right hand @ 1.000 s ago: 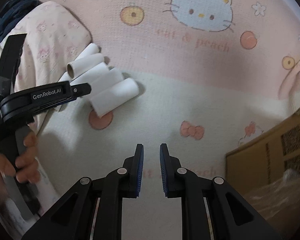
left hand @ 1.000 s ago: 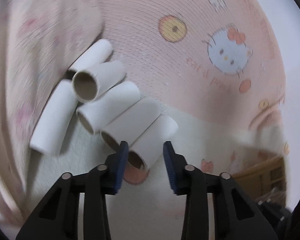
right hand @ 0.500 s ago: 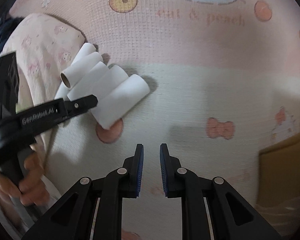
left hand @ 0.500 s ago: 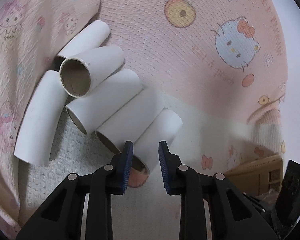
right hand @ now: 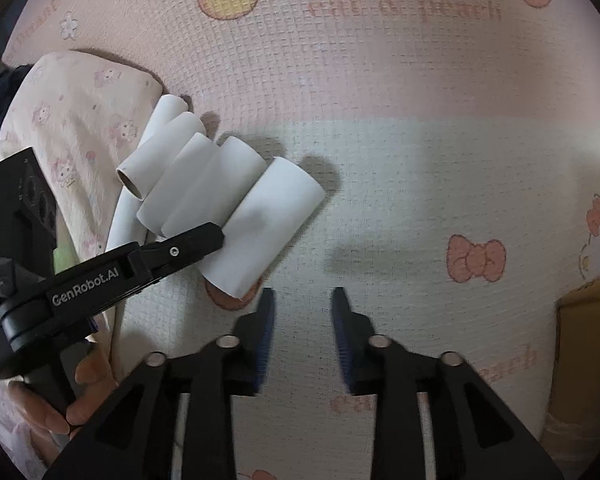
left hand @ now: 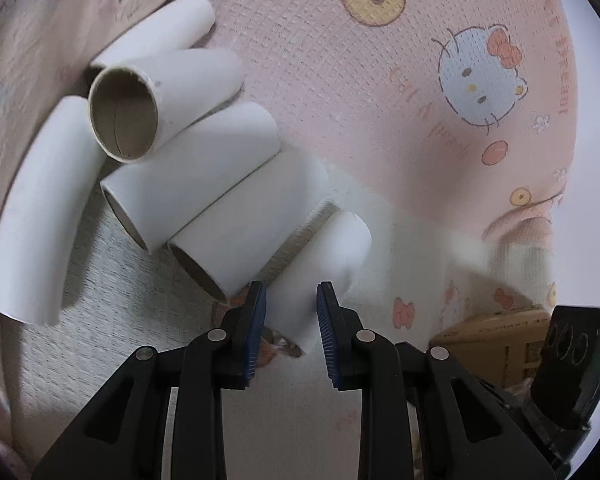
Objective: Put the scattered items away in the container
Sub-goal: 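Pull the end white tube away from the row with the left gripper, then close the right gripper around the separated white tube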
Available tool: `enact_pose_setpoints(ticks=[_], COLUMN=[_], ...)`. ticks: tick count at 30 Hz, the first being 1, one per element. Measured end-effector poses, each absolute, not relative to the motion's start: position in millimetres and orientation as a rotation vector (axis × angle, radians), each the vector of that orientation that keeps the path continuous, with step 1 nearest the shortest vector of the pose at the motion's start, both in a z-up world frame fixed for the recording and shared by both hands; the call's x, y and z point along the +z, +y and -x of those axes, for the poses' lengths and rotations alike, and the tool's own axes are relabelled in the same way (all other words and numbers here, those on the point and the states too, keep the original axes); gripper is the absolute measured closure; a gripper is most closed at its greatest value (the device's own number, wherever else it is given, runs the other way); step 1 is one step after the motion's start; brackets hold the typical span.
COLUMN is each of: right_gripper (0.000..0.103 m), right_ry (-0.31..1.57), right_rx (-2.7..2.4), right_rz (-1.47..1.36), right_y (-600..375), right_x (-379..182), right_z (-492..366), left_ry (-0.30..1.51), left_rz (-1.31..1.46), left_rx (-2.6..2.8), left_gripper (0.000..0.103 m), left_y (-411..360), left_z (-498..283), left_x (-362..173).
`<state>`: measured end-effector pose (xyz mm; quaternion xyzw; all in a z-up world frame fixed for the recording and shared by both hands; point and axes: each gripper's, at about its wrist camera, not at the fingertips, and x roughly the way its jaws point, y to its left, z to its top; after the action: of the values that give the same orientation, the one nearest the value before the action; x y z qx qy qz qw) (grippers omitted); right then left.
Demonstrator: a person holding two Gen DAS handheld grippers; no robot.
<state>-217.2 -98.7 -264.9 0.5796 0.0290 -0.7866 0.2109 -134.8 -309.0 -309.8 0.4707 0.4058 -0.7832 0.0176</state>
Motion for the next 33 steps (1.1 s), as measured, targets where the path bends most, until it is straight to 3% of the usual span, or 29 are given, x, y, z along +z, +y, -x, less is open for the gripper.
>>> enact_pose_setpoints(ticks=[1, 4, 9, 18, 24, 33], right_gripper=[0.059, 0.051, 0.051, 0.051, 0.051, 0.068], right_ry=[0.077, 0.056, 0.015, 0.078, 0.006, 0.127], right_rx=[-2.186, -2.196, -2.197, -2.186, -2.143, -2.108], right_rz=[-1.596, -1.564, -1.598, -1.667, -1.73, -1.664], right_y=[-98.2, -95.5, -91.1, -92.4, -87.0, -101.2], right_x=[-263.6, -261.4, -263.4, -277.5, -289.0, -284.7], right_z=[216.3, 214.9, 216.5, 215.5, 217.3, 211.7], left_ry=[1.279, 1.338, 1.436, 1.366, 1.37, 1.362], left_rz=[-1.466, -1.504, -1.606, -1.686, -1.736, -1.824], left_rx=[-2.436, -2.451, -2.458, -2.468, -2.445, -2.494], left_gripper=[0.074, 0.074, 0.074, 0.074, 0.063, 0.059], left_y=[-308.6, -304.2, -293.3, -278.1, -270.4, -248.8], left_z=[134.6, 135.4, 139.4, 145.2, 153.2, 160.2], left_x=[-310.6, -313.4, -318.8, -321.0, -326.0, -328.3])
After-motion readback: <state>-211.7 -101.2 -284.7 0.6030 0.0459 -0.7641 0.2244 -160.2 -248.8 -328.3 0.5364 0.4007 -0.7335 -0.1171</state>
